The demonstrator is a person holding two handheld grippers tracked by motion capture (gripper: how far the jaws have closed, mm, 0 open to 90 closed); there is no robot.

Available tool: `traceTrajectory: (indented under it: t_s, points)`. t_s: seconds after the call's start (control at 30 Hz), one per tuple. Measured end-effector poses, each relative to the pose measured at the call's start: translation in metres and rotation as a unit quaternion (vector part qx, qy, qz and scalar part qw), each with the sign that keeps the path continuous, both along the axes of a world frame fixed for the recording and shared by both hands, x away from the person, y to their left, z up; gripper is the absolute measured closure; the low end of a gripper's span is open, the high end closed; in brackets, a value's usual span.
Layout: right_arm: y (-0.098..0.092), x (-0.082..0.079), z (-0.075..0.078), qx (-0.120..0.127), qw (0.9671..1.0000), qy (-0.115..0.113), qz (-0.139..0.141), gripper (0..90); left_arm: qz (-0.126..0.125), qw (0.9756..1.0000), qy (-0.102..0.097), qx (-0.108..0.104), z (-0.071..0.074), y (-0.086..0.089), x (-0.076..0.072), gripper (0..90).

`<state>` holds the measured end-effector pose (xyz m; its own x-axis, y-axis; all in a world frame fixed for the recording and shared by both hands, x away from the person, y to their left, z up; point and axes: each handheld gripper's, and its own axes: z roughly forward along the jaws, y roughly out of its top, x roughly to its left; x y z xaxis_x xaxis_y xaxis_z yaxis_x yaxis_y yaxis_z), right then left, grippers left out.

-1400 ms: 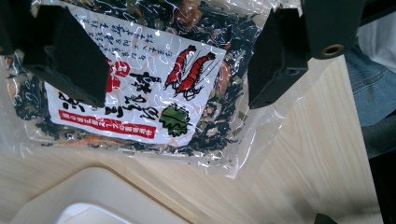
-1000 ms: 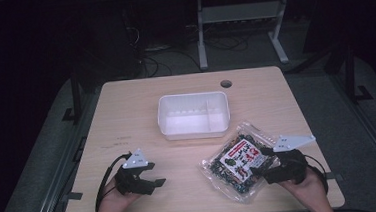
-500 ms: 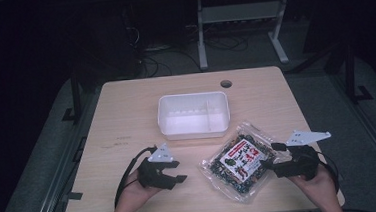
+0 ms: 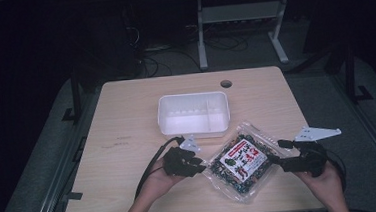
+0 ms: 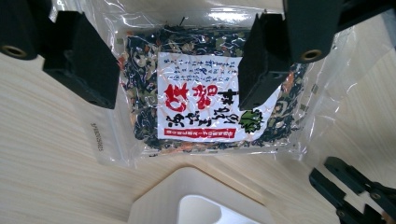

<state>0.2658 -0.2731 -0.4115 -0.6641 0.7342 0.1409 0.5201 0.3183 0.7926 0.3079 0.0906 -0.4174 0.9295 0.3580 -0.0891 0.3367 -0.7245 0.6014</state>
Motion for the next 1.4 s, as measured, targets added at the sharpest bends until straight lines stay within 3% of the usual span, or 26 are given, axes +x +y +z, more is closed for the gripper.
traceTrajectory:
  t_s: [0.2,0.23,0.37,0.57,0.83,0.9,1.3,1.4]
  points:
    - [-0.003,0.004,0.002,0.006,0.9998,0.016,-0.003,32.7,-0.014,0.9995,0.015,0.025,-0.006,-0.021,0.008,79.6]
    - [-0.004,0.005,0.001,0.005,0.9998,0.019,-0.008,32.8,-0.015,0.9992,0.013,0.035,-0.009,-0.026,0.010,82.1]
    - [-0.008,0.008,0.000,0.011,0.9994,0.030,-0.016,32.8,-0.017,0.9989,0.013,0.043,-0.011,-0.032,0.011,88.5]
    - [-0.024,0.015,-0.006,0.019,0.9965,0.056,-0.059,36.6,-0.024,0.9974,0.018,0.066,-0.017,-0.040,0.014,89.5]
    - [-0.039,0.023,-0.016,0.025,0.9911,0.082,-0.102,41.1,-0.024,0.9972,0.015,0.069,-0.020,-0.044,0.015,89.6]
    - [-0.046,0.026,-0.020,0.033,0.9874,0.093,-0.124,42.1,-0.023,0.9973,0.016,0.068,-0.021,-0.044,0.015,89.6]
    - [-0.056,0.031,-0.030,0.035,0.9807,0.113,-0.156,42.9,-0.023,0.9974,0.013,0.066,-0.021,-0.044,0.014,89.6]
    - [-0.062,0.031,-0.033,0.039,0.9776,0.120,-0.168,42.8,-0.022,0.9975,0.011,0.065,-0.022,-0.045,0.014,89.6]
